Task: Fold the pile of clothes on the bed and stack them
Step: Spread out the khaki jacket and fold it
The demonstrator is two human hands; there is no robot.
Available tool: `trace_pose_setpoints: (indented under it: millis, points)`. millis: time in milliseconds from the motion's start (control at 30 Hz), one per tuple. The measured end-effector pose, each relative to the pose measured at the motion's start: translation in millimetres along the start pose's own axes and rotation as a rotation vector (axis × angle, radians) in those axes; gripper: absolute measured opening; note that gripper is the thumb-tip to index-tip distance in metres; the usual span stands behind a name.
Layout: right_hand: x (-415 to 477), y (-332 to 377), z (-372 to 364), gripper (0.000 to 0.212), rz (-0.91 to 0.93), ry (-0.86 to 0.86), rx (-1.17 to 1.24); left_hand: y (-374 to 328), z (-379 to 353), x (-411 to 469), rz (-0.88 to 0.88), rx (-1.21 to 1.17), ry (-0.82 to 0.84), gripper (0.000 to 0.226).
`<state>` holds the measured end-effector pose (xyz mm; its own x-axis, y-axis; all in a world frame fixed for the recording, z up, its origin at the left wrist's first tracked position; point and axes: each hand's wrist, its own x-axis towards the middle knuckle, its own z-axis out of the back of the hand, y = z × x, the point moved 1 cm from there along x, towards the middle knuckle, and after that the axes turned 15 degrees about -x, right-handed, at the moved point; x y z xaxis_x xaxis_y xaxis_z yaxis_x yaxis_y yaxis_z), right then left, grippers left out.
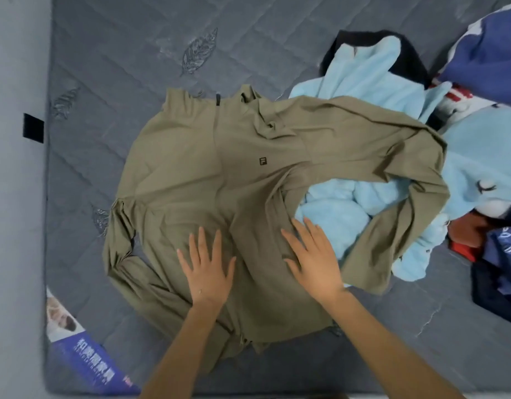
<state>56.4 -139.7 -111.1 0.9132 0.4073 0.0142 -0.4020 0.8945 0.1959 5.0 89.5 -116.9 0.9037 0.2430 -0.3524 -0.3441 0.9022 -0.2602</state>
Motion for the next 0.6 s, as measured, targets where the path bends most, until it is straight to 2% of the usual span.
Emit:
trace_pose_setpoints:
  millis: [133, 233, 300, 367, 467, 533, 600]
  points:
    - [-33, 20, -11, 0.075, -0.078, 0.062, 0.053, 46, -10, -48, 0.184, -0.074, 0.084, 0.076]
    - [-56, 32, -16, 0.088, -0.326, 0.220, 0.132, 77, -18, -72, 0.406, -0.131, 0.185, 0.085]
    - [-70, 38, -19, 0.090, -0.541, 0.317, 0.201, 90, -19, -79, 0.464, -0.133, 0.205, 0.086]
    - [-78, 42, -23, 0.079, -0.640, 0.364, 0.224, 94, -21, -80, 0.442, -0.099, 0.197, 0.084]
    - [-80, 43, -21, 0.018, -0.740, 0.324, 0.248, 96, -25, -79, 0.537, -0.260, 0.091, 0.083]
    - [-85, 43, -18, 0.041, -0.834, 0.275, 0.329, 100, -25, -81, 0.759, -0.460, 0.002, 0.083]
    - [-92, 45, -12, 0.045, -0.885, 0.213, 0.386, 106, -27, -83, 0.904, -0.541, -0.046, 0.081]
